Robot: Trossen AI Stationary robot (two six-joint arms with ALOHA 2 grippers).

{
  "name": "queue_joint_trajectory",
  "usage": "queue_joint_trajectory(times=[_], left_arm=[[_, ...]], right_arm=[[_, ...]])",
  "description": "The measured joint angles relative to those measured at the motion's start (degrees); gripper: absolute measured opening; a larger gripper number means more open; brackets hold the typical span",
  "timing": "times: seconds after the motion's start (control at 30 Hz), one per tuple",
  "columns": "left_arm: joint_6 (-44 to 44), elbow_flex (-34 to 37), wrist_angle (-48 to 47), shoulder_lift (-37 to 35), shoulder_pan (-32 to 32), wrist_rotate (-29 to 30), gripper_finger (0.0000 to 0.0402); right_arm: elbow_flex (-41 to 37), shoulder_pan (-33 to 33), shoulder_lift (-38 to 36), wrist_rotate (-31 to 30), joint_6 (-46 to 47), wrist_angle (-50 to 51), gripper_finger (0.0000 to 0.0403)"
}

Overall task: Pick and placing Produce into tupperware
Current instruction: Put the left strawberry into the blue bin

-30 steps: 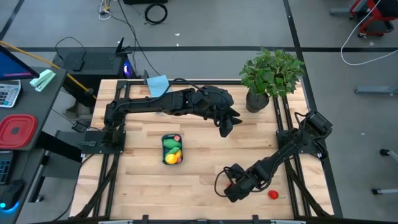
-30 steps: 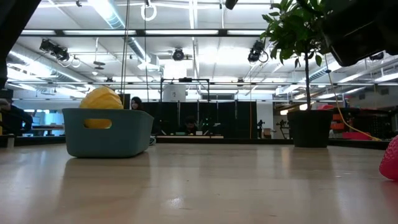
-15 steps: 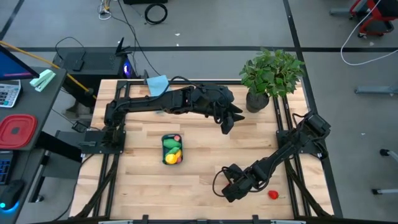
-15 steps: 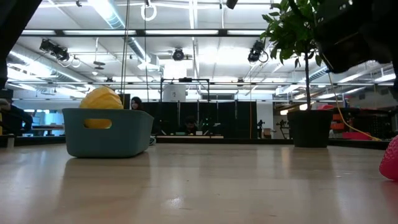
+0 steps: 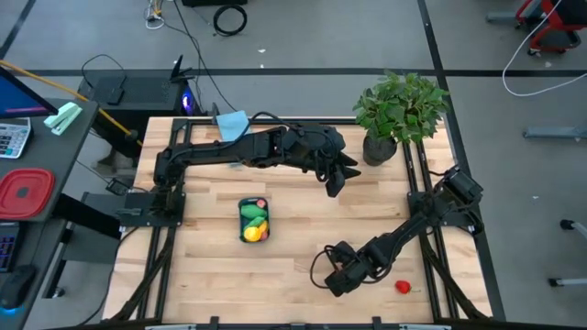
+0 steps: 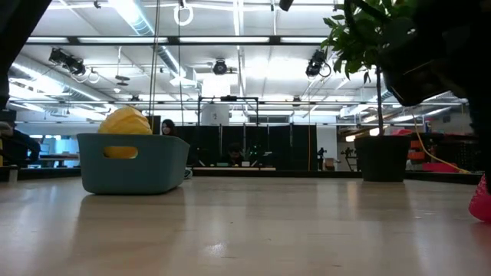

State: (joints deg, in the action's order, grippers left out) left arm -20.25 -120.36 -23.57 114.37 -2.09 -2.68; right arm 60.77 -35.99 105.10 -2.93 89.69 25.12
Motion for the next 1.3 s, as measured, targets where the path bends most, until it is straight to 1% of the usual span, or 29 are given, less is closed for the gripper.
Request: queue_joint_trajectory(times=[0.3, 0.43, 0.6, 0.67, 0.77, 0.87, 0.97, 1.03, 1.13, 1.23, 1.3], left_arm=[[0.95, 0.0, -0.02, 0.0, -0.3, 0.01, 0.0162], [4.34, -0.02, -0.02, 0.0, -0.74, 0.06, 0.0162], [5.51, 0.0, -0.39, 0.0, -0.72, 0.05, 0.0162], [7.17, 0.0, -0.42, 0.0, -0.73, 0.07, 0.0162], [9.35, 0.0, -1.71, 0.0, -0.96, -0.06, 0.0162], [8.99, 0.0, -5.69, 0.0, -1.38, 0.04, 0.0162], [10.4, 0.0, -9.17, 0.0, -2.14, 0.0, 0.0162], [11.62, 0.0, -12.98, -0.1, -2.86, -0.04, 0.0161], [12.02, 0.0, -22.79, -1.06, -3.85, -0.13, 0.0155], [14.28, -0.06, -38.42, -3.46, -4.73, -0.11, 0.0146], [15.6, -0.07, -51.39, -4.89, -5.02, -0.11, 0.0139]], right_arm=[[0.0, 0.57, 0.06, 1.16, -1.68, 0.0, 0.025], [-0.02, 0.63, 0.07, 1.72, -1.7, -0.14, 0.0231], [-0.02, 0.61, 0.04, 1.72, -1.88, -0.3, 0.0201], [-0.02, 0.61, 0.04, 1.74, -2.32, -0.35, 0.0195], [-0.02, 0.61, 0.04, 1.74, -2.64, -0.51, 0.0195], [0.18, 0.61, 0.02, 1.73, -4.07, -0.99, 0.0204], [1.8, 0.82, -0.11, 1.58, -5.87, -1.09, 0.0207], [3.53, 0.96, -0.15, 1.32, -7.62, -1.07, 0.0206], [6.21, 1.01, -0.22, 0.36, -10.5, -1.1, 0.0201], [9.23, 1.15, -0.22, -1.39, -14.12, -0.77, 0.0201], [10.89, 1.73, -0.26, -2.12, -16.64, -0.94, 0.0202]])
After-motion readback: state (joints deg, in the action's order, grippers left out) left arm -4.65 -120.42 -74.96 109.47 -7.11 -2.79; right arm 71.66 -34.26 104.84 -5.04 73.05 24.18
